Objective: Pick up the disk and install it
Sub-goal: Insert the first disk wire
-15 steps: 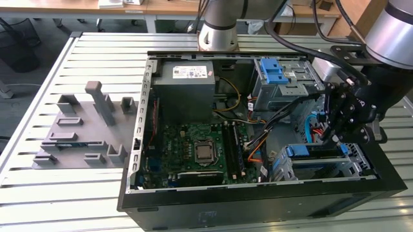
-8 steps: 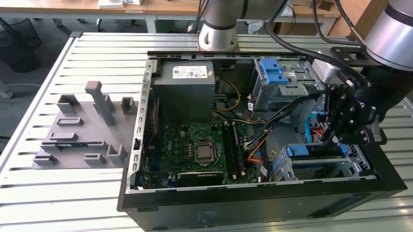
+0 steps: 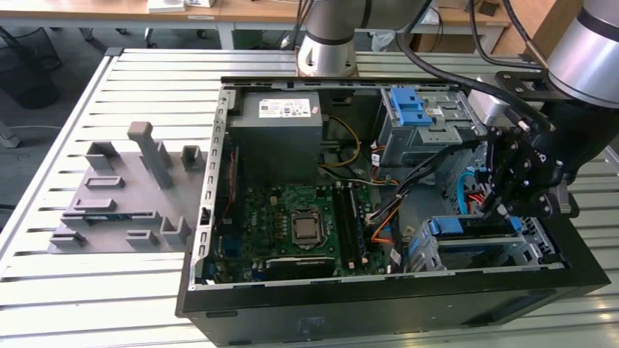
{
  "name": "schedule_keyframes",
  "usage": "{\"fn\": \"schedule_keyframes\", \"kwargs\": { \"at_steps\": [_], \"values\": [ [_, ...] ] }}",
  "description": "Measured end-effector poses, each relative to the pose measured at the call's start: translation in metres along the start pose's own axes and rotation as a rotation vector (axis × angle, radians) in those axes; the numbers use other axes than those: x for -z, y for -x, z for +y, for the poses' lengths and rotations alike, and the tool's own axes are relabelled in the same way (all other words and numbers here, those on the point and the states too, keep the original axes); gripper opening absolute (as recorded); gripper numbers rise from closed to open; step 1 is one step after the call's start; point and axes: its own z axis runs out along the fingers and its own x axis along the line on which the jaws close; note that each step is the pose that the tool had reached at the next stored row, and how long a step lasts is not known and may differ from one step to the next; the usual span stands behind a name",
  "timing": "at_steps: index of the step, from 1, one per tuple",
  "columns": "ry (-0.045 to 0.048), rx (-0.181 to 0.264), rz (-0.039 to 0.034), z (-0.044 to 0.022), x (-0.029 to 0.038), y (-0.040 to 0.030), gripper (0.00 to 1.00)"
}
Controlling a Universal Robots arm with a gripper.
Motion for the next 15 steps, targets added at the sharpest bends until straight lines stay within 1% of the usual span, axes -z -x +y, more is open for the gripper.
{"fn": "schedule_keyframes", "kwargs": {
  "at_steps": [10,15],
  "values": [
    [0.0006,-0.002,-0.0009,-0.0003,-0.0004,-0.0017,0.16],
    [0.0001,0.005,-0.001,-0.0003,0.0015,-0.002,0.16]
  ]
}}
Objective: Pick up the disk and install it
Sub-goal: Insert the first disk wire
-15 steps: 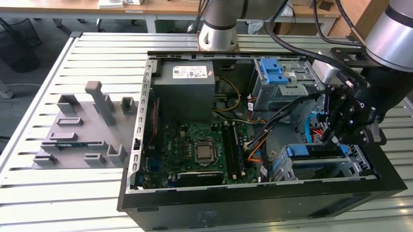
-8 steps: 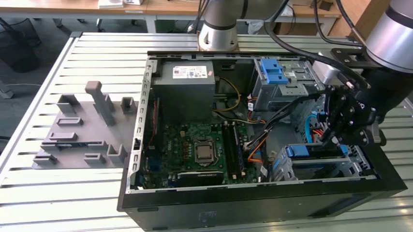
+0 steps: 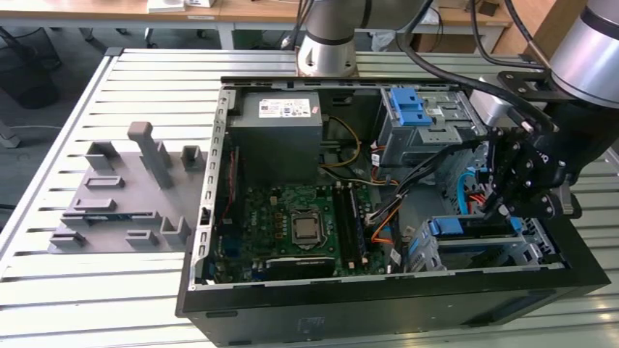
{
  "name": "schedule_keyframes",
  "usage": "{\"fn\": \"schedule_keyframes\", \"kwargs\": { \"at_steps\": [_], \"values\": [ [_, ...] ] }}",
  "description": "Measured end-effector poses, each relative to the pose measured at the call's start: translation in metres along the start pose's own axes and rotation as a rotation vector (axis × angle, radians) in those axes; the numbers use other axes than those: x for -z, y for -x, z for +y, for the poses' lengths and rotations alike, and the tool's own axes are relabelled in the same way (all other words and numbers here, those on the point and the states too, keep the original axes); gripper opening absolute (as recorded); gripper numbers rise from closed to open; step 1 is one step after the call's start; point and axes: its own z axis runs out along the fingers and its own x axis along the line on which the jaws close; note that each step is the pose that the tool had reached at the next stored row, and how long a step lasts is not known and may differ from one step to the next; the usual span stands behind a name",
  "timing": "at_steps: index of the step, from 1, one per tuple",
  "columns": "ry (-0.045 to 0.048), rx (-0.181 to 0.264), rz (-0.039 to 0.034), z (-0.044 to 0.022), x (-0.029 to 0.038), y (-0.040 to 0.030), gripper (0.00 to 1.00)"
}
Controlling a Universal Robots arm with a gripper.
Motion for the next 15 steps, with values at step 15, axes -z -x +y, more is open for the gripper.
{"fn": "schedule_keyframes", "kwargs": {
  "at_steps": [15],
  "values": [
    [0.0,0.006,-0.0063,-0.0005,-0.0019,0.0001,0.16]
  ]
}}
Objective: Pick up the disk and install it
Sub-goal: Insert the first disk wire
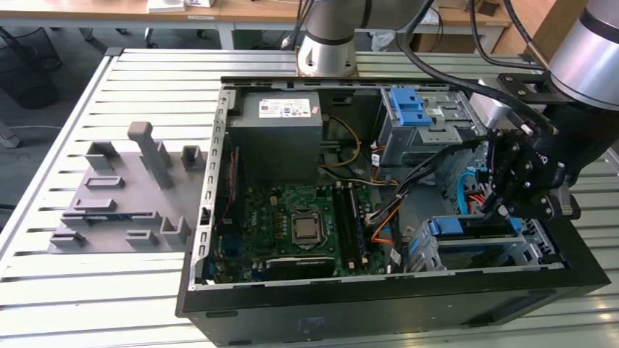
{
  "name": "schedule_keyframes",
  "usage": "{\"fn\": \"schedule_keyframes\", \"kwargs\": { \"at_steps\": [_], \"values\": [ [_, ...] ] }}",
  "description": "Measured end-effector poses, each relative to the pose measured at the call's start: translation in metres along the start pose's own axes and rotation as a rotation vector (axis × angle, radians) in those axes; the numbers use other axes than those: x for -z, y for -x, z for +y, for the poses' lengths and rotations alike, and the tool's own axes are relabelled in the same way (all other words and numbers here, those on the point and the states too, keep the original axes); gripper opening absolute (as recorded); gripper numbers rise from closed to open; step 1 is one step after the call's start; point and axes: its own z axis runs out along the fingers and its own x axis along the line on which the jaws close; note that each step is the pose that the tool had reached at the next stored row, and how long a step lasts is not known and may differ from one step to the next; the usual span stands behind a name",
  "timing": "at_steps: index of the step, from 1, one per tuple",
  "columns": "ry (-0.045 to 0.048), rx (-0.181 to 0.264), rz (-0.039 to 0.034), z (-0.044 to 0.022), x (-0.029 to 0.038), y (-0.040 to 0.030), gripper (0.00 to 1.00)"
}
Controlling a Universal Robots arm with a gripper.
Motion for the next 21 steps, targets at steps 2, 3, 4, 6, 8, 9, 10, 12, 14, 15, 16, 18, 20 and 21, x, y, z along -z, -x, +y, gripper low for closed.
{"fn": "schedule_keyframes", "kwargs": {
  "at_steps": [2,3,4,6,8,9,10,12,14,15,16,18,20,21],
  "values": [
    [0.0001,0.0,-0.0006,0.0,-0.0003,-0.0001,0.16],
    [0.0,0.0,-0.0005,0.0,-0.0005,-0.0002,0.16],
    [0.0001,0.0,-0.0005,-0.0001,-0.0008,-0.0002,0.16],
    [0.0,0.0,-0.0006,-0.0001,-0.0016,-0.0004,0.16],
    [0.0002,0.0,-0.001,-0.0001,-0.0028,-0.0005,0.16],
    [0.0004,0.0,-0.0011,-0.0001,-0.0034,-0.0007,0.16],
    [0.0008,0.0,-0.0014,-0.0001,-0.0041,-0.0008,0.16],
    [0.0015,0.0,-0.0009,-0.0002,-0.0051,-0.0012,0.16],
    [0.0018,0.0,-0.001,-0.0002,-0.0052,-0.0012,0.16],
    [0.0018,0.0,-0.0012,-0.0002,-0.0053,-0.0012,0.16],
    [0.0018,0.0,-0.0015,-0.0002,-0.0055,-0.0012,0.16],
    [0.0018,0.0,-0.0016,-0.0002,-0.0055,-0.0012,0.16],
    [0.002,0.0,-0.0021,-0.0002,-0.0052,-0.0013,0.17],
    [0.002,0.0,-0.0026,-0.0002,-0.0048,-0.0013,0.17]
  ]
}}
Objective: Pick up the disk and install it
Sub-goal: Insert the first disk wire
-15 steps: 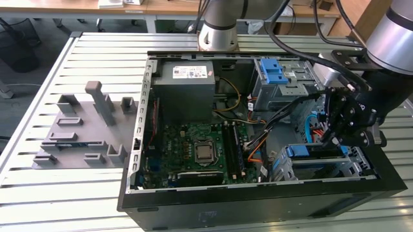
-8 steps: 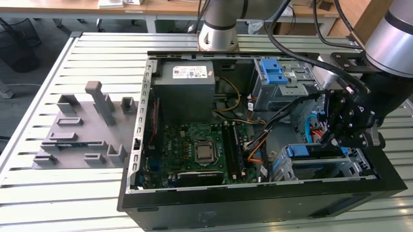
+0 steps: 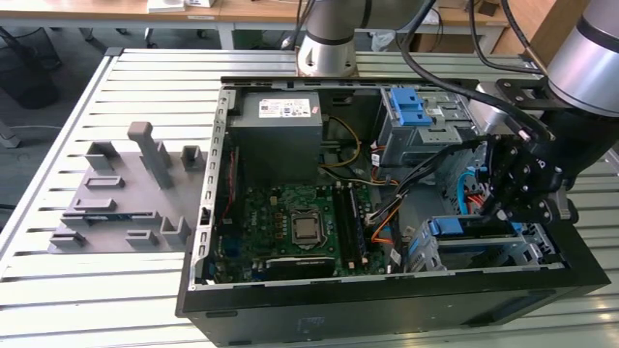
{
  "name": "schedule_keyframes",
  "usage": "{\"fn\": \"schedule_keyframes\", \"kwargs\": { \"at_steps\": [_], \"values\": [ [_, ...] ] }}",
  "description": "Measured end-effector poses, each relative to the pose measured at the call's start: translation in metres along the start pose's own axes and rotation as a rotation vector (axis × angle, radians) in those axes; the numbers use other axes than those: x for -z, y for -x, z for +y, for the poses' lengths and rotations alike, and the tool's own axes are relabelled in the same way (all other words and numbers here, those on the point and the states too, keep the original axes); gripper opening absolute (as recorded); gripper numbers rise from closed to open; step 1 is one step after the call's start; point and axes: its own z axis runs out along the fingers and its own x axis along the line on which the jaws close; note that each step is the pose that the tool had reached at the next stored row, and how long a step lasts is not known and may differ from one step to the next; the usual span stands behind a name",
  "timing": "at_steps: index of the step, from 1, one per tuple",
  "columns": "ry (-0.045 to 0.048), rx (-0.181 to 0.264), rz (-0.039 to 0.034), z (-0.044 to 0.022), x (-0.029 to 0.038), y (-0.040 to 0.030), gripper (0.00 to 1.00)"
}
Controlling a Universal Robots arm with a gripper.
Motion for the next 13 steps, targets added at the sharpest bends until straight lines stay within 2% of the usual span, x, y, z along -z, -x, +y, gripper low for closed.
{"fn": "schedule_keyframes", "kwargs": {
  "at_steps": [1,8,11,13],
  "values": [
    [-0.0001,0.0,0.0002,0.0,0.001,-0.0001,0.24],
    [0.0,0.0,0.001,0.0,0.0105,-0.0007,0.24],
    [0.0004,0.0,0.001,0.0001,0.0134,-0.001,0.22],
    [0.0004,0.0,0.0007,0.0001,0.0135,-0.0009,0.11]
  ]
}}
